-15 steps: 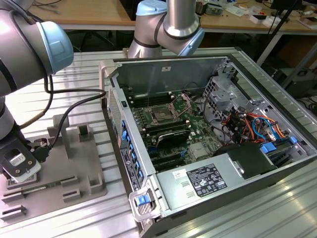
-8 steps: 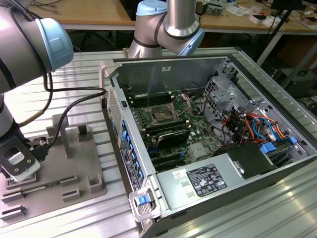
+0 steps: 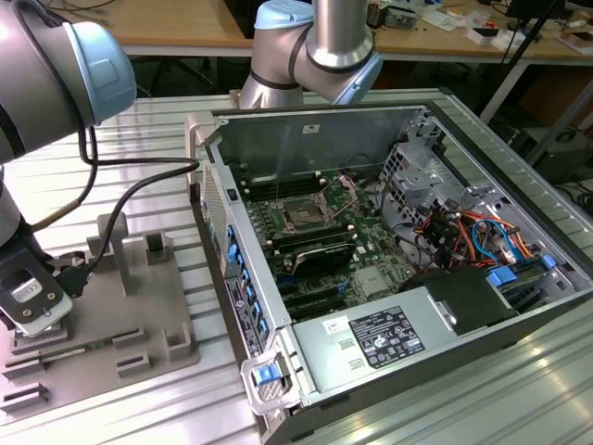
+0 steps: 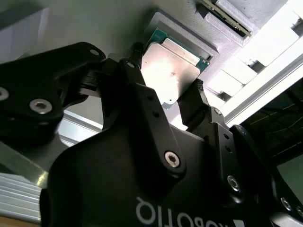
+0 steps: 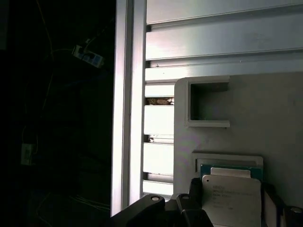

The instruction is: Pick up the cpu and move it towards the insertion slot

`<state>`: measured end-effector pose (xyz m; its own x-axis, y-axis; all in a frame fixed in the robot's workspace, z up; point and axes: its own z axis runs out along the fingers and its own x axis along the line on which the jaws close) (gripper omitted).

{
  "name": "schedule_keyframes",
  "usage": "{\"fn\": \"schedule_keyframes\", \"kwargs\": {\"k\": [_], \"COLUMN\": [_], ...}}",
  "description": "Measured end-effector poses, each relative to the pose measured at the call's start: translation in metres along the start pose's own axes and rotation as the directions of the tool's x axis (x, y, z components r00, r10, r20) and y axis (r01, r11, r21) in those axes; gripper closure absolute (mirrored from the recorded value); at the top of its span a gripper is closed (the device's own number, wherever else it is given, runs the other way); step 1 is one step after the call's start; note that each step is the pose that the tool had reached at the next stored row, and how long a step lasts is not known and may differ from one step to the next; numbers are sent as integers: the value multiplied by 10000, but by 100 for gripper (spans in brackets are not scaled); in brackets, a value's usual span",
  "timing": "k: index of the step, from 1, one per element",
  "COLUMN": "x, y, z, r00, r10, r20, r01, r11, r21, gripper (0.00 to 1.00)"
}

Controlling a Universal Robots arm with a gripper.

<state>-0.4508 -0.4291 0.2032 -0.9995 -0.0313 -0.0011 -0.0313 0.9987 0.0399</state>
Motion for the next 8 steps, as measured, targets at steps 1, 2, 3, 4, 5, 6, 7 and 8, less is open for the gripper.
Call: {"fn": "schedule_keyframes", "kwargs": {"k": [1, 2, 3, 4, 5, 6, 7, 8], "x": [0, 0, 0, 0, 0, 0, 0, 0], "y": [1, 1, 2, 2, 2, 2, 2, 2], "z": [-15, -28, -43, -43, -43, -44, -44, -45], "r00": [10000, 10000, 10000, 10000, 10000, 10000, 10000, 10000], "r10": [0, 0, 0, 0, 0, 0, 0, 0], "r20": [1, 1, 1, 2, 2, 1, 1, 1], "r01": [0, 0, 0, 0, 0, 0, 0, 0], "r11": [10000, 10000, 10000, 10000, 10000, 10000, 10000, 10000], "r21": [0, 0, 0, -1, -1, -1, -1, 0], "gripper": [45, 45, 45, 45, 45, 45, 45, 45]}}
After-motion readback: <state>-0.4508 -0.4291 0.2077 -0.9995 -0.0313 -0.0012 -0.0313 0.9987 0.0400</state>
